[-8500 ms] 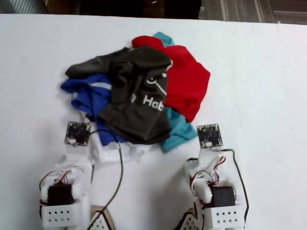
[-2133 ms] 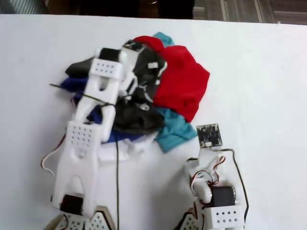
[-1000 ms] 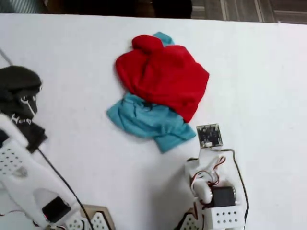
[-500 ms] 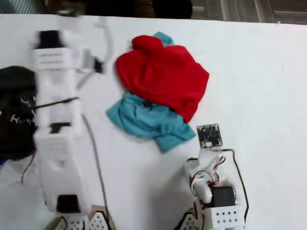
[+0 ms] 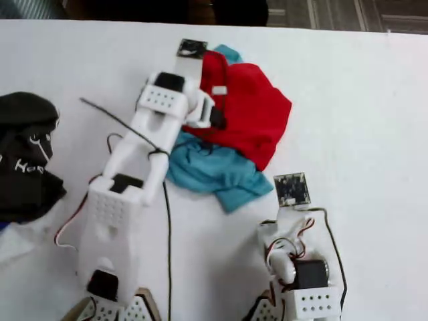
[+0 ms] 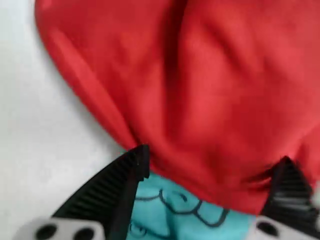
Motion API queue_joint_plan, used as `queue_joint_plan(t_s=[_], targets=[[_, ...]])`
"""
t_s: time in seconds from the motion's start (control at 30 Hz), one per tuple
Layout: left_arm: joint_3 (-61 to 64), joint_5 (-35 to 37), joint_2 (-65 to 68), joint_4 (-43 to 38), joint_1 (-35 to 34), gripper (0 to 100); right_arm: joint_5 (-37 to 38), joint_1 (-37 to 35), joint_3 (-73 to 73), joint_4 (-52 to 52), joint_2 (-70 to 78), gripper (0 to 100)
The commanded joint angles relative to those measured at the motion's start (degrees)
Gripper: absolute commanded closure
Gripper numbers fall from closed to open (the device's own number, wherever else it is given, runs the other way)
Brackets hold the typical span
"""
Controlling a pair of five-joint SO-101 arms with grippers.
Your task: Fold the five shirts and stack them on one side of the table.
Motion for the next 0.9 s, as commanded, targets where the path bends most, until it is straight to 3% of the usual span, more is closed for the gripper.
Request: queue_joint_plan(t_s=[0.0,0.07,0.17,0.23,0.37,0.57,0.67,0.87], targets=[[4.7,0.6,-2.7,-8.5,0.2,64,-0.2,-0.3,0.5,0.3,-0.1,97.8],[5.4,0.1,-1.0,-9.4,0.0,73,-0.2,-0.3,0.5,0.3,-0.1,97.8],[5.3,-2.8,0.4,-9.1,-0.8,99,-0.2,-0.3,0.5,0.3,-0.1,97.8],[5.3,-3.2,0.4,-7.8,-1.9,95,-0.2,-0.3,0.5,0.3,-0.1,97.8],[-1.8,-2.2,0.4,-0.4,-5.8,97,-0.2,-0.3,0.5,0.3,-0.1,97.8],[-28.6,-2.9,0.4,20.9,-12.6,97,-0.2,-0.3,0.5,0.3,-0.1,97.8],[-44.3,-8.4,0.4,30.9,-15.9,97,-0.2,-0.3,0.5,0.3,-0.1,97.8],[-60.4,-14.9,-2.8,30.9,-31.1,97,-0.2,-0.3,0.5,0.3,-0.1,97.8]])
